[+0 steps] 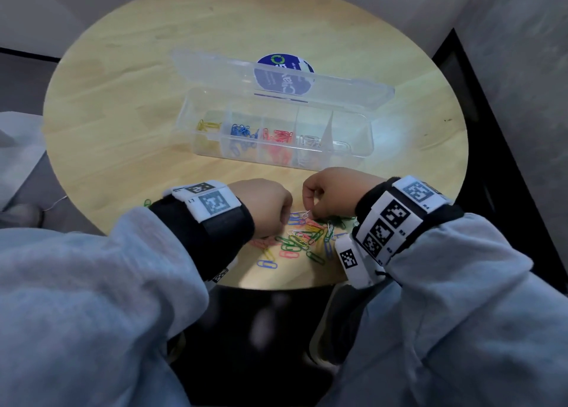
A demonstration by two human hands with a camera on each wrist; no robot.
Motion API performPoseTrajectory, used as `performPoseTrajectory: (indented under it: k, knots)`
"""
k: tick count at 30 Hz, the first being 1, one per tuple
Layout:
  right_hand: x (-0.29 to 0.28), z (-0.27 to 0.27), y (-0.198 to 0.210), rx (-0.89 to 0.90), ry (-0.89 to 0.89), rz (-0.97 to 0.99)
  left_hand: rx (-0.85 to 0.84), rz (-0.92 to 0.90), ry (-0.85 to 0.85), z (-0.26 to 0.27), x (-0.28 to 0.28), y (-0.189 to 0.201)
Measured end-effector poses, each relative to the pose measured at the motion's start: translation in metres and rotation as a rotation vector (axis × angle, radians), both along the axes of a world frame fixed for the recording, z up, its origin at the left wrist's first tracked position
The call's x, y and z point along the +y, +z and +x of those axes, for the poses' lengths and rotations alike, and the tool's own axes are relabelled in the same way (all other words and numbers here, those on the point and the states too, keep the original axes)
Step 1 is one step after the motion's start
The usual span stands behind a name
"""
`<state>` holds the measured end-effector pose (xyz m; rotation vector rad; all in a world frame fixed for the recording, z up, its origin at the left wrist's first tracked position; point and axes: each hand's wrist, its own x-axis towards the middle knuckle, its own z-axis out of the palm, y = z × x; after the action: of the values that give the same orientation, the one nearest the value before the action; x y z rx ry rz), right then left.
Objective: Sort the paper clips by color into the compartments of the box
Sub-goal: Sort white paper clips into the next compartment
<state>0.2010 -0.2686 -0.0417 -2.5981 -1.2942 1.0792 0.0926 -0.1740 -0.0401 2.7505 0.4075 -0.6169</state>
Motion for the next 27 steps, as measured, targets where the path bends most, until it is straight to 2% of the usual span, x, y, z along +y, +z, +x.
performPoseTrajectory:
  k: [6,11,14,17,24,27]
  knots:
    - [-0.002,0.005,0.003,0.005,-0.085,0.031,-0.050,0.051,0.050,-0.002,0.010,0.002]
    - [-0.005,0.013,0.011,-0.006,-0.175,0.039,-0.073,-0.050,-0.022,0.000,-0.003,0.002]
    - [-0.008,0.013,0.014,0.016,-0.204,0.012,-0.049,-0.027,-0.045,0.003,-0.008,-0.001]
    - [-0.011,0.014,0.016,0.095,-0.224,-0.003,-0.031,-0.003,-0.052,0.004,-0.009,-0.003]
    - [-0.021,0.017,0.022,0.364,-0.410,0.119,0.034,0.058,-0.083,0.006,-0.011,-0.005]
    - [-0.030,0.017,0.024,0.379,-0.495,0.153,0.020,0.094,-0.074,0.004,-0.007,-0.007]
